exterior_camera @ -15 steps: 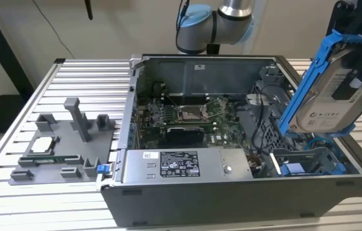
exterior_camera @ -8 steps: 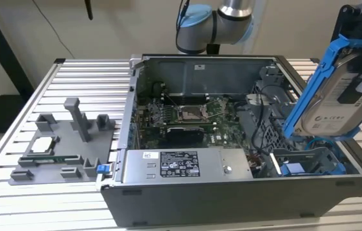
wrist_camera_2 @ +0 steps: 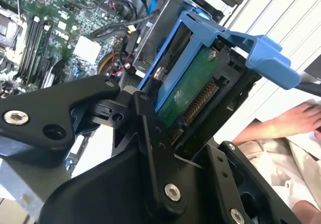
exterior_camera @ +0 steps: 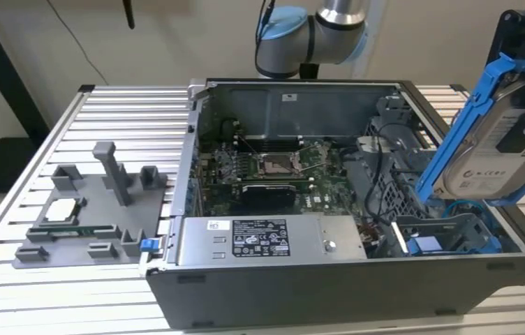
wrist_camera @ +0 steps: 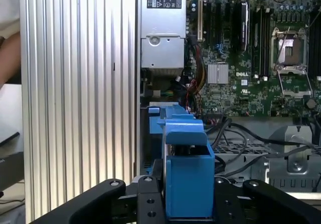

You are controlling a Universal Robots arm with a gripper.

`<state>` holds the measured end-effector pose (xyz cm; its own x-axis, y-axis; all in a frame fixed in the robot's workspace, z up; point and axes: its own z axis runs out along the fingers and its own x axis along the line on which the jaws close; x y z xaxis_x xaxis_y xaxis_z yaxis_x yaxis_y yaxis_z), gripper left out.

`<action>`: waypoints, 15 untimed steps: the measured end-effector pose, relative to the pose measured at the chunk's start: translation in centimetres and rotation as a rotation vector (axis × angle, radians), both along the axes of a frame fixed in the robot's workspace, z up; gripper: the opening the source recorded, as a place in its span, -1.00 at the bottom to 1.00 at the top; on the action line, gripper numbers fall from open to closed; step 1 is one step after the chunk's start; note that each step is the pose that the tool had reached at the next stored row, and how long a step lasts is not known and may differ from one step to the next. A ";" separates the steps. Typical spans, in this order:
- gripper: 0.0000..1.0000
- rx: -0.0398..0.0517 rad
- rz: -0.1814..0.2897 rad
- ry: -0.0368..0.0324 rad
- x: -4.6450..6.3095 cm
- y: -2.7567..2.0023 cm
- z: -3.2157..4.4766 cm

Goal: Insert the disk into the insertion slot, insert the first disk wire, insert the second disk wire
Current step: 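Insert the disk into the insertion slot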

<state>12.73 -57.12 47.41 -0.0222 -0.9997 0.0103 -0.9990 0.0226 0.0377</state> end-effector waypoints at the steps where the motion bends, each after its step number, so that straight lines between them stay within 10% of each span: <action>1: -1.00 0.0002 0.000 0.0000 0.0 0.00 -0.01; 15: -1.00 0.0002 0.000 0.0001 0.5 -0.32 -0.31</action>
<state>13.23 -57.44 47.10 -0.0222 -0.9997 0.0101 -0.9990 0.0225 0.0377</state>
